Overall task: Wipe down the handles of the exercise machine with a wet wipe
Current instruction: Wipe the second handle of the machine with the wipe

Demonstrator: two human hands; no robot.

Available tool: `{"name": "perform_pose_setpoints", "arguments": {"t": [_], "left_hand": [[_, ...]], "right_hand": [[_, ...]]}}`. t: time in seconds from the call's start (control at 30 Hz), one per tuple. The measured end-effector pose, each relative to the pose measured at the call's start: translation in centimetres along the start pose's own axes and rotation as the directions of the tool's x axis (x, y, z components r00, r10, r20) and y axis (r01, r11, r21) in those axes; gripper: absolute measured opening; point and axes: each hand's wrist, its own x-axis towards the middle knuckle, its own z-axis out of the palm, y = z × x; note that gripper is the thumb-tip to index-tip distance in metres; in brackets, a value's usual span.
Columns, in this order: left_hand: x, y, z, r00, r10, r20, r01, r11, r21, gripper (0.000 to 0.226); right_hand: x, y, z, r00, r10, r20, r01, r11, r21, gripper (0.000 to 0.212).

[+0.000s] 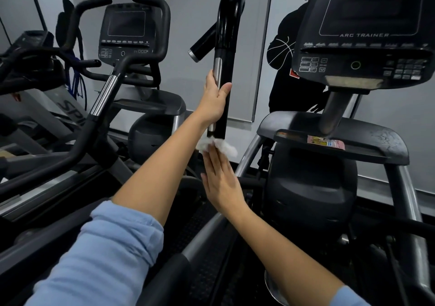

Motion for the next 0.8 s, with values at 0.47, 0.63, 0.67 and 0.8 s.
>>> {"name": "perform_pose_setpoints", "arguments": {"t": [0.47,0.63,0.67,0.8], "left_hand": [[-0.1,-0.2,-0.2,1.0,-0.009,0.016,0.008,1.0,0.015,0.065],[-0.2,-0.4,-0.2,1.0,-0.01,0.015,0.01,1.0,0.022,0.065],[-0.2,-0.4,-0.1,1.0,-0.007,0.014,0.007,1.0,0.025,0.066],[-0.1,-0.5,0.0,1.0,0.003,0.005,-0.003,0.999,0.037,0.064]], "right_hand": [[-1.2,-0.5,-0.5,0.983,0.134,0.122,-0.174,0.883,0.436,0.068],[-5.2,-0.2,-0.2,0.943,0.107,0.314,-0.251,0.848,0.466,0.075],[-4.6,-0.3,-0.6,0.94,0.112,0.324,-0.267,0.833,0.485,0.074],[-0.3,-0.6,-2.9,0.944,0.168,0.282,-0.306,0.764,0.568,0.075]]}}
